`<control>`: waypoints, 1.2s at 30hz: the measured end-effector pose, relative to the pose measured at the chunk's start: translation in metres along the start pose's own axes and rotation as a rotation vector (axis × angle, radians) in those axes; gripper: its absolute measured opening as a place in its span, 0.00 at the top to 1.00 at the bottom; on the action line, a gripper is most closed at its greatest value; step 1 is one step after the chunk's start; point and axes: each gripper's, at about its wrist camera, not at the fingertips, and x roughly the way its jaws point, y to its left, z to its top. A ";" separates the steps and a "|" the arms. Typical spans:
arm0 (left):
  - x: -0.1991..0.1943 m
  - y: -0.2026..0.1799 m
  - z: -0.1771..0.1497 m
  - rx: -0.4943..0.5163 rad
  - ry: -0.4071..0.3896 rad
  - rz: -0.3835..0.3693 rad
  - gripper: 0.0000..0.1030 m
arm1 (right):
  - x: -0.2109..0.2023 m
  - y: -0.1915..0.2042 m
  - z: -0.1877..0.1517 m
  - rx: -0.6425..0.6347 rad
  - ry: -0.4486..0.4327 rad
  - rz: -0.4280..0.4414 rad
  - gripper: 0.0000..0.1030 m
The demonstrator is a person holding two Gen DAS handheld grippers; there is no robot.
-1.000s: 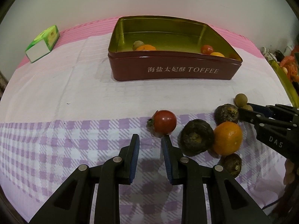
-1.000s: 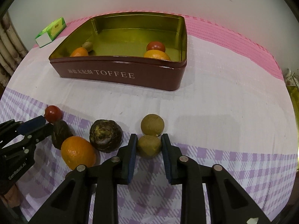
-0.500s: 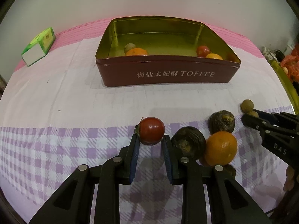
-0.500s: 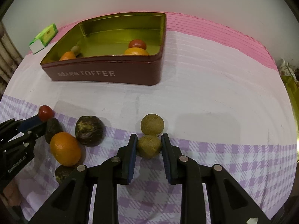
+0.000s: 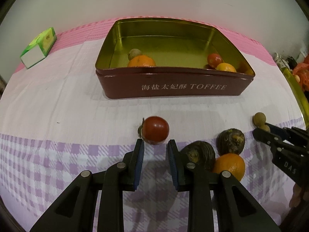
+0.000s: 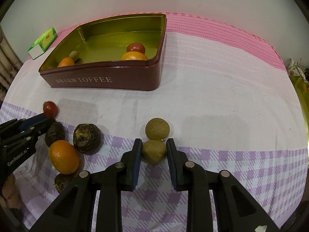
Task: Organize fruits
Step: 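Lift both held fruits and carry them over the TOFFEE tin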
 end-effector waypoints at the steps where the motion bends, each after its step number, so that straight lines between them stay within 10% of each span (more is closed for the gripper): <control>1: 0.001 0.000 0.001 0.000 0.000 0.001 0.74 | 0.000 -0.001 0.000 0.000 0.000 0.001 0.77; 36: 0.015 -0.011 0.035 0.005 0.005 0.016 0.72 | 0.011 -0.010 0.023 -0.010 -0.016 -0.020 0.77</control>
